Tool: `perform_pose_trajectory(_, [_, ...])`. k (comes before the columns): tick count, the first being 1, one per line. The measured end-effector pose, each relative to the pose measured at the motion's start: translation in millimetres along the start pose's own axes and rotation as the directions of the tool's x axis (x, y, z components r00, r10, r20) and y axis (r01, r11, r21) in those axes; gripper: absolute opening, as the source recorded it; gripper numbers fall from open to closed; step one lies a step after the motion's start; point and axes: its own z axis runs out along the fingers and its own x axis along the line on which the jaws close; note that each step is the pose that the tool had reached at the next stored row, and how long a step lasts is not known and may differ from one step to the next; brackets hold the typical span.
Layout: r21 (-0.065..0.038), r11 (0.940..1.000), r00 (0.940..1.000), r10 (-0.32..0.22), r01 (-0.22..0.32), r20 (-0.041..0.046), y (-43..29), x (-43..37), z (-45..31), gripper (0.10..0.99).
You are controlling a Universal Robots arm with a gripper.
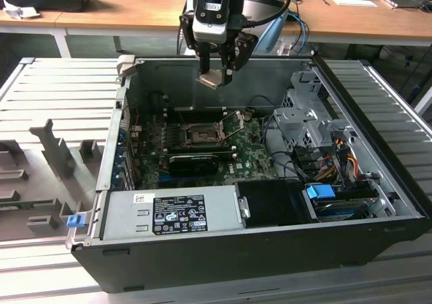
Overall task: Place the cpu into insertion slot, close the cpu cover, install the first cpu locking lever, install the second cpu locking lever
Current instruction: 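Place the cpu into insertion slot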
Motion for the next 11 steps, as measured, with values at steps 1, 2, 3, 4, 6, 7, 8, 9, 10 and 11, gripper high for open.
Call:
perform_pose_trajectory(1, [0.0,1.0,1.0,0.007,-0.007,0.0006,0.0,0.0,0.0,0.525])
perform_pose_trajectory(2, [0.0,0.9999,0.9999,0.014,-0.014,0.0012,0.0,0.0,0.1,0.525])
perform_pose_trajectory(3, [0.0,0.9998,0.9998,0.02,-0.02,0.0017,0.0,0.0,0.1,0.525])
perform_pose_trajectory(4, [-0.001,0.9997,0.9997,0.026,-0.026,0.0022,0.0,0.0,0.2,0.525])
perform_pose_trajectory(6, [-0.001,0.9995,0.9995,0.033,-0.033,0.0029,0.0,0.0,0.2,0.525])
perform_pose_trajectory(7, [-0.001,0.9992,0.9992,0.04,-0.04,0.0034,0.0,0.0,0.2,0.525])
perform_pose_trajectory(8, [-0.001,0.999,0.999,0.044,-0.044,0.0038,0.0,0.0,0.3,0.525])
perform_pose_trajectory(9, [-0.001,0.9989,0.9989,0.048,-0.048,0.0041,0.0,0.0,0.3,0.525])
perform_pose_trajectory(10, [-0.001,0.9985,0.9985,0.054,-0.054,0.0047,0.0,0.0,0.3,0.525])
perform_pose_trajectory(11, [-0.001,0.9981,0.9981,0.062,-0.062,0.0053,0.0,0.0,0.4,0.525])
